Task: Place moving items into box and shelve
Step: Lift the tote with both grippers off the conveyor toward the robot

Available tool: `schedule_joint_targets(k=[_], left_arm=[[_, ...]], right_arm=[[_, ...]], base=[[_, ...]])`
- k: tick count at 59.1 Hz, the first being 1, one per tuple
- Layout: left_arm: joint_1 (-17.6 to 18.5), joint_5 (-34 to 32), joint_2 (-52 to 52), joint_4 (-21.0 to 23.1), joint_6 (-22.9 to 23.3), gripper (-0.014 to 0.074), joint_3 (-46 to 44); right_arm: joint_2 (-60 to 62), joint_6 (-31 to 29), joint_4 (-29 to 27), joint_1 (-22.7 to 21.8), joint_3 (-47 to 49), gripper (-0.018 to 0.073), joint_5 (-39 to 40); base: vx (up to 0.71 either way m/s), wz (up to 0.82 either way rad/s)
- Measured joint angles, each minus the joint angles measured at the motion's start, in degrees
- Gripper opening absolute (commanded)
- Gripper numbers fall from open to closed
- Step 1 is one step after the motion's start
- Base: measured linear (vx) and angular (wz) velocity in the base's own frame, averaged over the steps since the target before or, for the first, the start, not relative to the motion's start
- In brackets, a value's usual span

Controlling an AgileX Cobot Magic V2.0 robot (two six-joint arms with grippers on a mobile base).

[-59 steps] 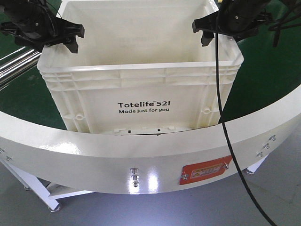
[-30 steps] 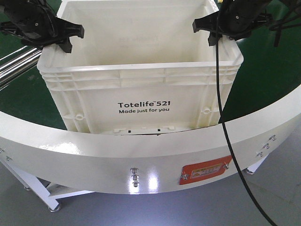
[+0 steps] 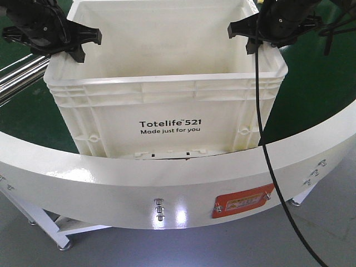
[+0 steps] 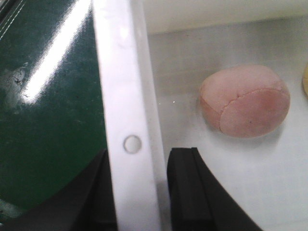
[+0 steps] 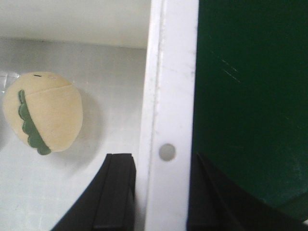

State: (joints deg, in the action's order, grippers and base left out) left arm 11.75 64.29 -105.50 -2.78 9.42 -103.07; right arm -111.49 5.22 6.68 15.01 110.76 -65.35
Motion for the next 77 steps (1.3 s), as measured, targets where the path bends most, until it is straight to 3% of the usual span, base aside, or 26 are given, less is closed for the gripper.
schedule_joint_targets(k=[34, 56, 77], left_arm=[[0.0, 5.4, 3.5, -0.3, -0.1, 0.0109, -8.0], [0.2, 6.6, 6.3, 0.7, 0.0, 0.0109, -8.2], [1.2, 6.8, 8.5, -0.7, 1.1, 0.0109, -8.2]], right_arm=[[7.6, 0.2, -0.3, 0.3, -0.6, 0.0091, -0.6], [11.8, 0.9, -0.5, 0.3, -0.6, 0.0090, -0.8], [13.3, 6.8, 2.2, 2.1, -0.7, -0.0018, -0.3]], base=[[0.00, 0.00], [0.00, 0.00], [0.00, 0.00]])
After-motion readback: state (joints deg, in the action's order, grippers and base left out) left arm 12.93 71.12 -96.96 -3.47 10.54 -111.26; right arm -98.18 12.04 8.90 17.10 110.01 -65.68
